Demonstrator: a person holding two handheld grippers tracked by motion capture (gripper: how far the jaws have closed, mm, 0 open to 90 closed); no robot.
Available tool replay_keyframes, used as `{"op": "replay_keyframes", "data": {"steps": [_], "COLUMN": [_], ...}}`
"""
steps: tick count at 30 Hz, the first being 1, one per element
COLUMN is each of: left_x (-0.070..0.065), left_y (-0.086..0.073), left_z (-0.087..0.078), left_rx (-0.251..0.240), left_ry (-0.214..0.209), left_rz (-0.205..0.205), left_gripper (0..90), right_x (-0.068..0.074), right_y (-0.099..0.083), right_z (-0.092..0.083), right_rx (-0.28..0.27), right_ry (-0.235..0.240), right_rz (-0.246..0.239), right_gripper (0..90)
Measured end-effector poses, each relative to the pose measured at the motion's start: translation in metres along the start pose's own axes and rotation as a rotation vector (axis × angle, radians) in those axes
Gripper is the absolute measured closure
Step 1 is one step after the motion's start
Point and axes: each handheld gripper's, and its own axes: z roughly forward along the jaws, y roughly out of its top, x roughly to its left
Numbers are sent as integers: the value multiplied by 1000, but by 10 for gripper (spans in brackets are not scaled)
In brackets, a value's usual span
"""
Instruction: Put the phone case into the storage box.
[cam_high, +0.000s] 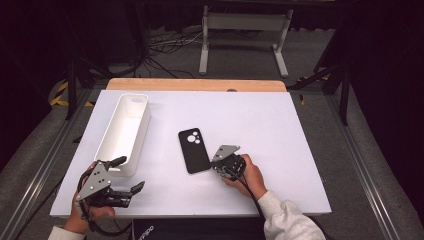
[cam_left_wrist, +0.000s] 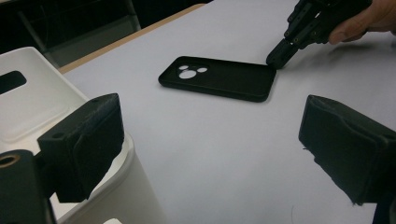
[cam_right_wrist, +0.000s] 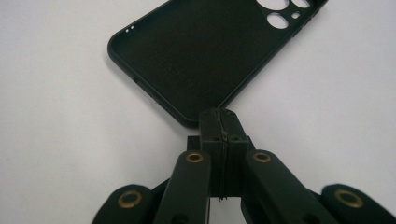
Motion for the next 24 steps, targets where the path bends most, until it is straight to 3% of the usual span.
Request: {"op": "replay_keyframes", "data": {"steps": [9, 12, 24], "left_x": [0, 0, -1], "left_y": [0, 0, 0], "left_z": [0, 1, 2], "left_rx": [3, 4, 12], "left_ry": [-2, -2, -4], "left_rz": [1, 3, 4], "left_gripper": [76, 76, 76], "right_x": [4, 4, 8], "right_y": [2, 3, 4], "right_z": [1, 2, 3], "right_rx": [-6, -13, -14], "right_ry": [27, 56, 56], "right_rz": [0, 9, -5], "right_gripper": [900, 900, 900]}}
